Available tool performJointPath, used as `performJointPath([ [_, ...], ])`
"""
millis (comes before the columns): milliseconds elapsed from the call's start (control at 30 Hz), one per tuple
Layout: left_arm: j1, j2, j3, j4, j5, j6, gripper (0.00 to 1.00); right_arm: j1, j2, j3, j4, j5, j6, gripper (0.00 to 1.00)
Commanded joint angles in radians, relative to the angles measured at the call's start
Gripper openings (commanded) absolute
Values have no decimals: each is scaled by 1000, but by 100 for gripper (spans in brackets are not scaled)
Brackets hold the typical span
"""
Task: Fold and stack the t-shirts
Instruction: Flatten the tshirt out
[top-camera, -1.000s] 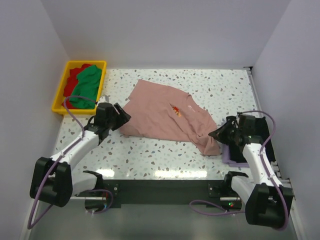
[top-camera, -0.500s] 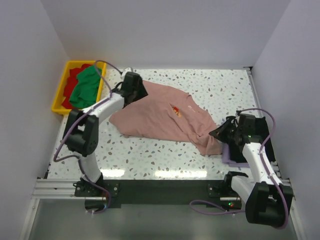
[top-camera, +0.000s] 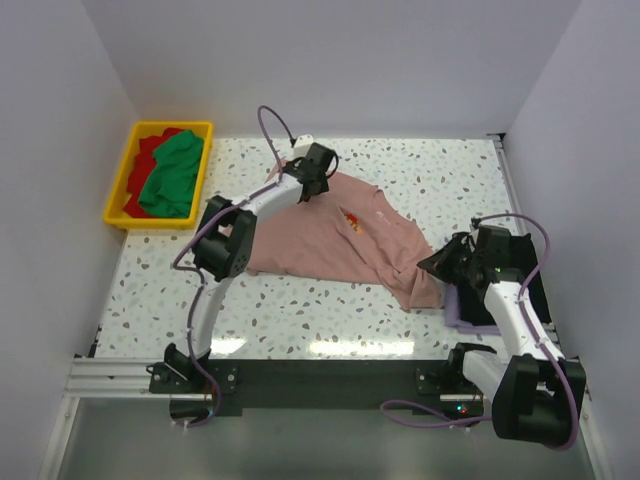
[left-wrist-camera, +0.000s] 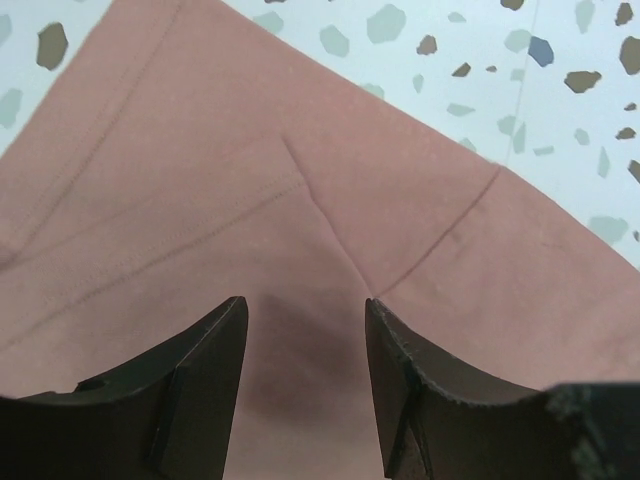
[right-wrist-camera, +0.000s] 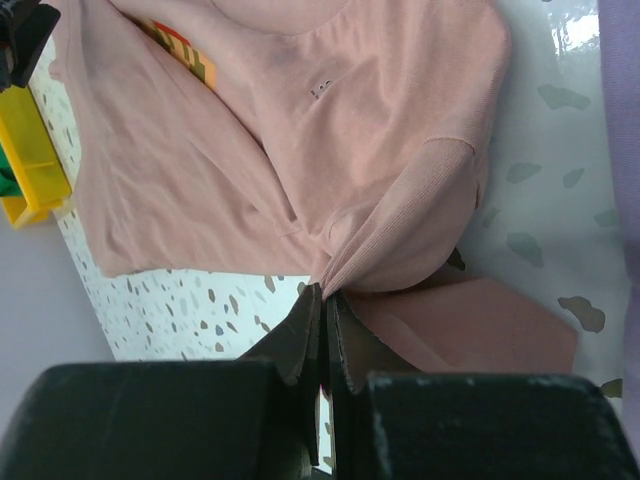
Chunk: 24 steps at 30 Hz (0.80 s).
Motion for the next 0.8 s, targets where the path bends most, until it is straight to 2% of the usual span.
performJointPath([
  [0, 3, 27, 92, -4, -142, 68, 55, -2, 1, 12, 46, -31, -32, 0],
  [533, 10, 181, 218, 107, -248, 173, 51, -3, 30, -2, 55, -70, -56, 0],
  [633, 12, 184, 226, 123, -242, 174, 49, -3, 24, -8, 54, -70, -59, 0],
  [767, 13, 184, 223, 134, -232, 177, 39, -3, 16, -14, 57, -70, -58, 0],
])
